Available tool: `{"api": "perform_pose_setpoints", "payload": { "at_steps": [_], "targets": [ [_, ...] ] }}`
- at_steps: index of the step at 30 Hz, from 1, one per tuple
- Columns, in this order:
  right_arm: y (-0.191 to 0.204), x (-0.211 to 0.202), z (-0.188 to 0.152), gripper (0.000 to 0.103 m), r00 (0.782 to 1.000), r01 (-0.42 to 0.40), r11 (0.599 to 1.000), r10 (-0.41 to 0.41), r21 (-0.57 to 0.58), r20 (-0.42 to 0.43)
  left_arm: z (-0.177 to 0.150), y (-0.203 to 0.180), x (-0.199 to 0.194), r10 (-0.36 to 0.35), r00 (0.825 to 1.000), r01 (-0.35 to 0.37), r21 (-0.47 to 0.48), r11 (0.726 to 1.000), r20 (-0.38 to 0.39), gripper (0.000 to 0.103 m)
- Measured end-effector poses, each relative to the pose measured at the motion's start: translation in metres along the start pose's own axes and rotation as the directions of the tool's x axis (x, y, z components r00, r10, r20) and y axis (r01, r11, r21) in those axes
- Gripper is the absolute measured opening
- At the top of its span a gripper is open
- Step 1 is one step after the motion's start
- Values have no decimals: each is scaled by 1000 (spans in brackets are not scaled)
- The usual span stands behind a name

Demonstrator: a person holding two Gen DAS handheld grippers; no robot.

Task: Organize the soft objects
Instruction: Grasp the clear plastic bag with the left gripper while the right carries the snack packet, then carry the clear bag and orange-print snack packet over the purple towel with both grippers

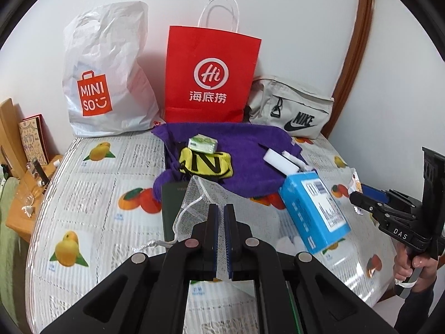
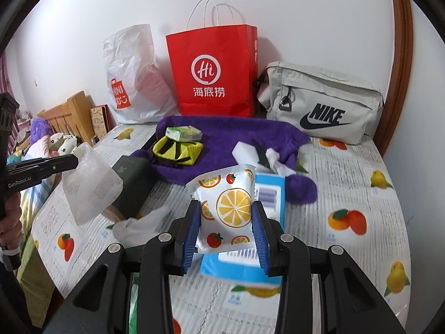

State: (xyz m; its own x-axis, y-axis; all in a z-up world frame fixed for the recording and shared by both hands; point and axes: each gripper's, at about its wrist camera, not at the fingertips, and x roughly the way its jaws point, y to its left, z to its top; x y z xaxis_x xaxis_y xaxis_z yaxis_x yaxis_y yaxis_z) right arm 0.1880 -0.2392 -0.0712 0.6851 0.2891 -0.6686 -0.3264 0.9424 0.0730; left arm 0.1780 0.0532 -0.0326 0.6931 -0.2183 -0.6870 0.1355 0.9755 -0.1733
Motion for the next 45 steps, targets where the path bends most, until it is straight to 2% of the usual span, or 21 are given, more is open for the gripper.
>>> {"api": "perform_pose_setpoints", "payload": {
  "at_steps": [24,45],
  "targets": [
    [-24,76,70,37,1000,-5,1000,5,-14,-20,74,15,74,4,1000,-4,-29,1000,-17,5],
    [-58,151,107,37,997,-12,1000,12,6,-82,105,18,154,-20,997,16,-49,999,-81,5]
  ]
}}
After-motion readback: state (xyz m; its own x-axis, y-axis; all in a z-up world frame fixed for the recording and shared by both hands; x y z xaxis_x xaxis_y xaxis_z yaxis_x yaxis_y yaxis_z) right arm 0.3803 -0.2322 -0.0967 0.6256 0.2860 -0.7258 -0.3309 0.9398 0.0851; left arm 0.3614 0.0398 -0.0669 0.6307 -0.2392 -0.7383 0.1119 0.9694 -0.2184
